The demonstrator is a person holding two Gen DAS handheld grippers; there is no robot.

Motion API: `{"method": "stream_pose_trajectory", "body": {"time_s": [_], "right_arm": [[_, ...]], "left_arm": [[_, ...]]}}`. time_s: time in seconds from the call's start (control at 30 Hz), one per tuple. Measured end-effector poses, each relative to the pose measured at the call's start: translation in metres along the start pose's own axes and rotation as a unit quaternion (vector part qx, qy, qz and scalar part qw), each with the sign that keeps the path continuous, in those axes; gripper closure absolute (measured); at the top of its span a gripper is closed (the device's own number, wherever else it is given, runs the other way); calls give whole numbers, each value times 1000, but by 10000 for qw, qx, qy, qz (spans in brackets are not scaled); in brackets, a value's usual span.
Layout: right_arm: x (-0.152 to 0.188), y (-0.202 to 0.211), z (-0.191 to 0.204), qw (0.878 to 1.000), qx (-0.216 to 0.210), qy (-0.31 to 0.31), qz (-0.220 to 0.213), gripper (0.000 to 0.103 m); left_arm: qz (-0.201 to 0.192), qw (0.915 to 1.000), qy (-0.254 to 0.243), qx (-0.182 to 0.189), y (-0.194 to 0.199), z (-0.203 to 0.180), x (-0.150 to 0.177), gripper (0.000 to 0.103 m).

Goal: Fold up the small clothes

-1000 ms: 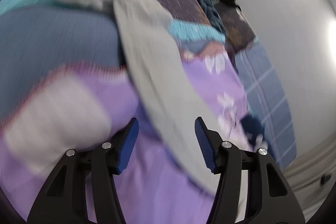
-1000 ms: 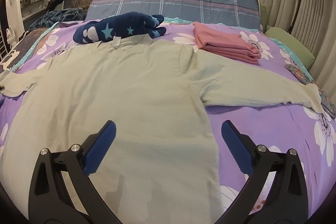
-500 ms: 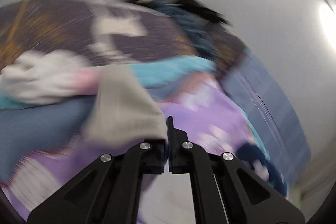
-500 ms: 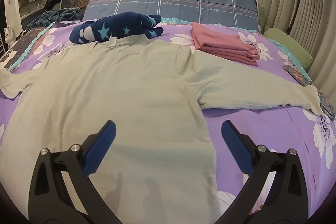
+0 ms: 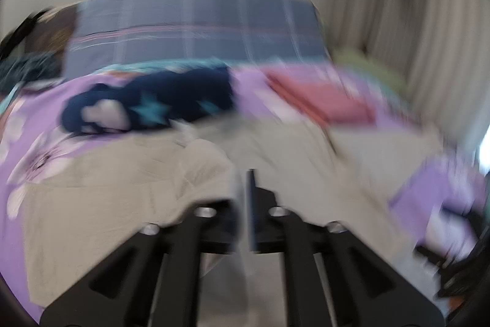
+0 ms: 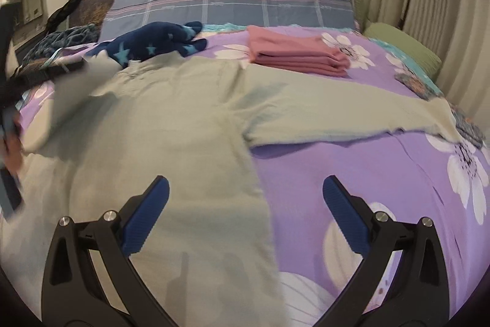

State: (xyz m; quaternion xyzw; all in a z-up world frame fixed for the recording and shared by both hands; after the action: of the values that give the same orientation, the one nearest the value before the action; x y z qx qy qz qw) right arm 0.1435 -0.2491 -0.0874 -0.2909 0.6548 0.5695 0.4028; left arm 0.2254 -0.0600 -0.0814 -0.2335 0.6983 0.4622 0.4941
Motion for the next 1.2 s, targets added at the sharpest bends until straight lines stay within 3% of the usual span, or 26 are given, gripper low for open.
{"method": "stream_pose_trajectory", "body": {"time_s": [0.03, 0.07, 0.17, 0.3, 0.43, 0.6, 0.73, 0.8, 0.9, 0.97, 1.03, 1.07, 1.2], "right_arm": [[1, 0, -4, 10000, 29, -17, 9, 2], [1, -1, -7, 10000, 57, -25, 12, 2], [2, -4, -15, 10000, 90, -7, 28, 2], [-5, -15, -4, 9991, -348, -10, 238, 4], [-23, -24, 29, 9954, -878, 233, 312, 28], [-29, -40, 90, 9860, -1397, 818, 401, 32], [-22, -44, 141, 9736, -1819, 1311, 433, 32], [-19, -45, 166, 9661, -1954, 1656, 331, 32], [-13, -57, 194, 9612, -1748, 2121, 234, 33], [-11, -69, 204, 9617, -1694, 2130, 339, 40], [-8, -81, 206, 9633, -1592, 2117, 437, 56], [-9, -87, 203, 9663, -1484, 2048, 483, 59], [-22, -93, 167, 9832, -1239, 1185, 623, 96]], "left_arm": [[147, 9996, -232, 65, -4, -18, 12, 53], [221, 9989, -385, 158, -4, -31, 23, 43], [348, 9962, -779, 179, 3, -43, 40, 36], [216, 9977, -591, -271, 27, -5, 33, 28], [-106, 9959, -292, -852, 65, 47, 24, 18], [-109, 9868, 125, -1612, 94, 111, 35, 17], [203, 9695, 219, -2431, 98, 157, 58, 17], [289, 9676, 259, -2494, 98, 165, 66, 17], [377, 9699, 232, -2396, 90, 162, 71, 17], [420, 9704, 108, -2374, 86, 159, 72, 17], [514, 9700, -7, -2375, 82, 157, 76, 17], [556, 9692, -39, -2401, 80, 157, 77, 17], [586, 9672, -9, -2472, 80, 158, 79, 17]]}}
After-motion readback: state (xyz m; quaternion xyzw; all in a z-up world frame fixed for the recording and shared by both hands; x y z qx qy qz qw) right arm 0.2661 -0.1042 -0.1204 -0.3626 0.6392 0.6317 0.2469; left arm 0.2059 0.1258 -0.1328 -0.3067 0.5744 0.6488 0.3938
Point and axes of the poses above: each gripper's, at about its wrist camera, not at the fingertips, and y roughly against the way its jaws point, z to its left, x to its underside, the point moved 6 cm from there along -y, roughly the way its jaws point, and after that the axes turned 12 degrees about -z, right-handed, at the moved point
